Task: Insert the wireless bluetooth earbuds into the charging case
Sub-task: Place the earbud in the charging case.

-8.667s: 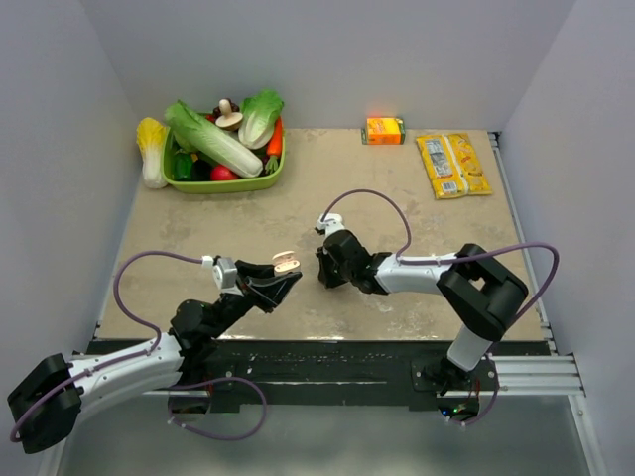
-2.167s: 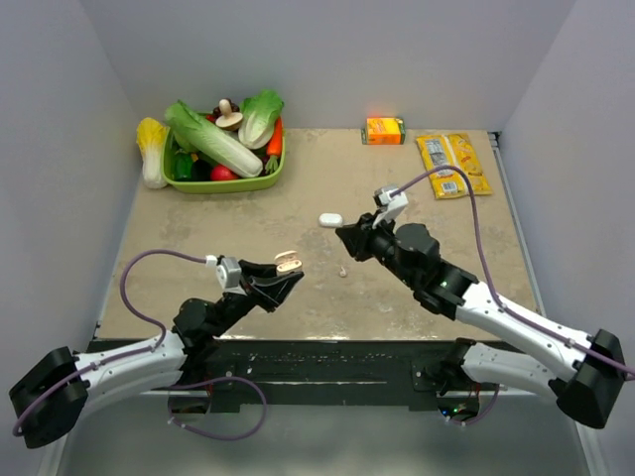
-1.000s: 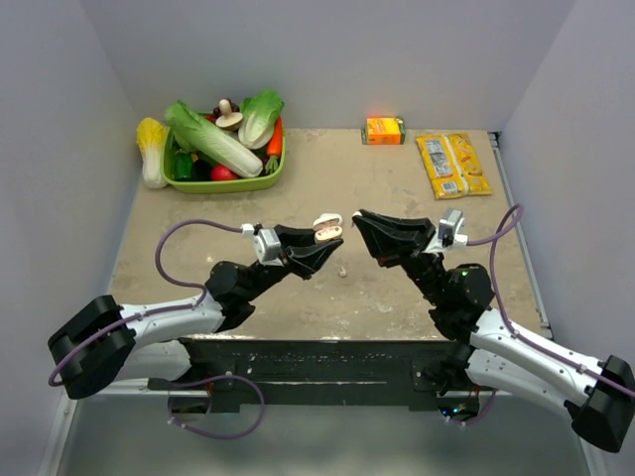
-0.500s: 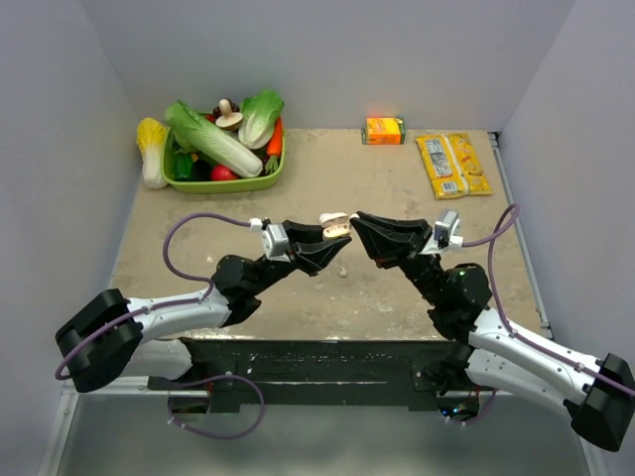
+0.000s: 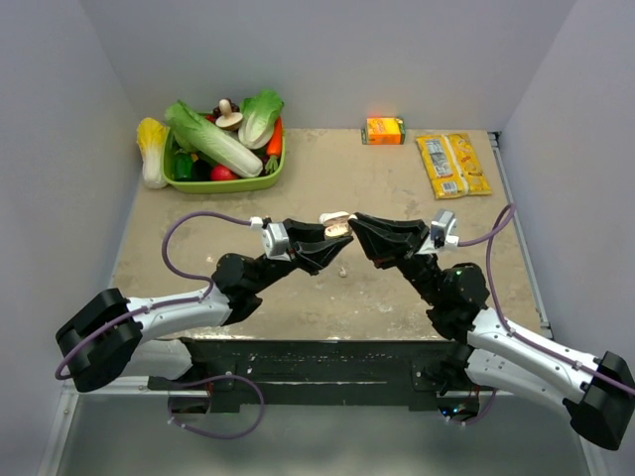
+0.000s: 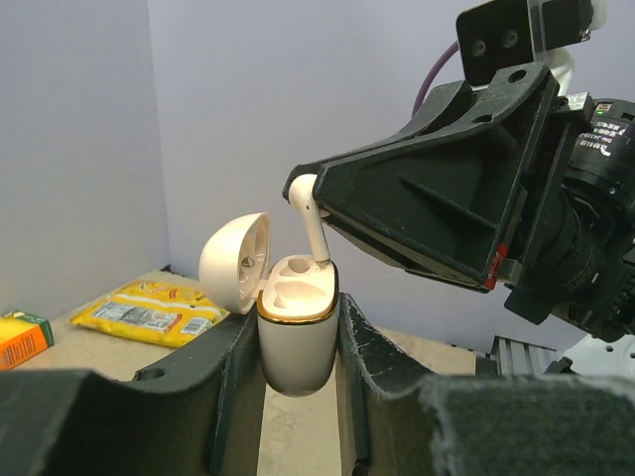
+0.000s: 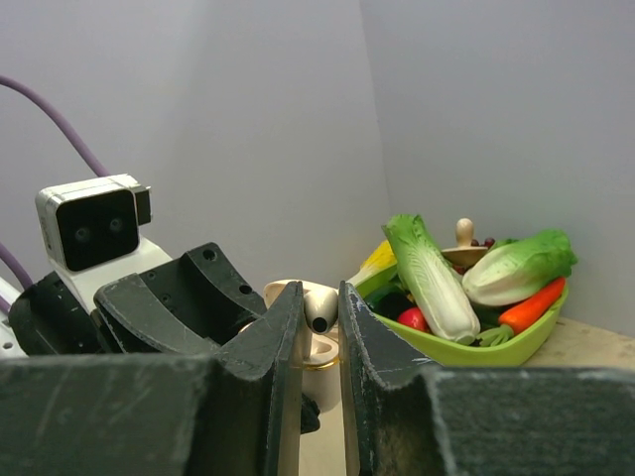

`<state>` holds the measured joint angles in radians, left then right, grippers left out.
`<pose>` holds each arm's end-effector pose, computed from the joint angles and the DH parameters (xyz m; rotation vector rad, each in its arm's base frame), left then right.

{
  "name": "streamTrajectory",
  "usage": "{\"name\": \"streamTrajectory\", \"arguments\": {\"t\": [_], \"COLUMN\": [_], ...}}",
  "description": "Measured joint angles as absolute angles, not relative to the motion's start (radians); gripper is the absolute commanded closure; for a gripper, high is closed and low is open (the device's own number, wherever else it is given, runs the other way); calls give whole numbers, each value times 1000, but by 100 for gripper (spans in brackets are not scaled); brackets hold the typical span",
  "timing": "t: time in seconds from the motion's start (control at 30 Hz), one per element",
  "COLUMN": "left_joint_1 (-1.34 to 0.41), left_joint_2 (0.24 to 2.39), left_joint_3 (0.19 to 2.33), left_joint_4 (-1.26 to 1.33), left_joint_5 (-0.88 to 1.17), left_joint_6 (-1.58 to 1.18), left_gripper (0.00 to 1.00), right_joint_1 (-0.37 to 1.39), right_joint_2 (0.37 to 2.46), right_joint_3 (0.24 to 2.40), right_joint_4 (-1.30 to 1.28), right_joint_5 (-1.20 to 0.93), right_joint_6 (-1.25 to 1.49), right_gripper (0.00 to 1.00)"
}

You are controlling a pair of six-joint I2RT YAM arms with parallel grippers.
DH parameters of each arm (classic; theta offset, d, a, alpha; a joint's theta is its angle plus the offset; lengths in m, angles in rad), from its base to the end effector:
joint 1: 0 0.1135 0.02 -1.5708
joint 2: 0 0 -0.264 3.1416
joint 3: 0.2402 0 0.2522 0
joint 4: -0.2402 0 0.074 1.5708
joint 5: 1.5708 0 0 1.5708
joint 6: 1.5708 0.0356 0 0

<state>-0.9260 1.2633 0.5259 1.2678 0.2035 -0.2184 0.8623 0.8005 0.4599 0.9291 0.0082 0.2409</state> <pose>0.1479 -0.2087 0.2999 0.5662 0.9658 -1.1365 0.1162 0.1352 0.3385 -0.3073 0.9830 1.0055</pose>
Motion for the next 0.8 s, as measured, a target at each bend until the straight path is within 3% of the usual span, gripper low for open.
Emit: {"name": "streamTrajectory", "arguments": {"t": [0.8], "left_joint_1": [-928], "left_joint_2": [1266], "left_joint_3": [531], "left_joint_4": [1255], "left_joint_5": [210], "left_joint_6": [-225], "left_gripper": [100], "right_joint_1": [864], "right_joint_2": [808], "right_joint_3": [454], "right_joint_4": [928], "right_joint_5": [37], "right_joint_6": [215], "right_gripper": [100]}}
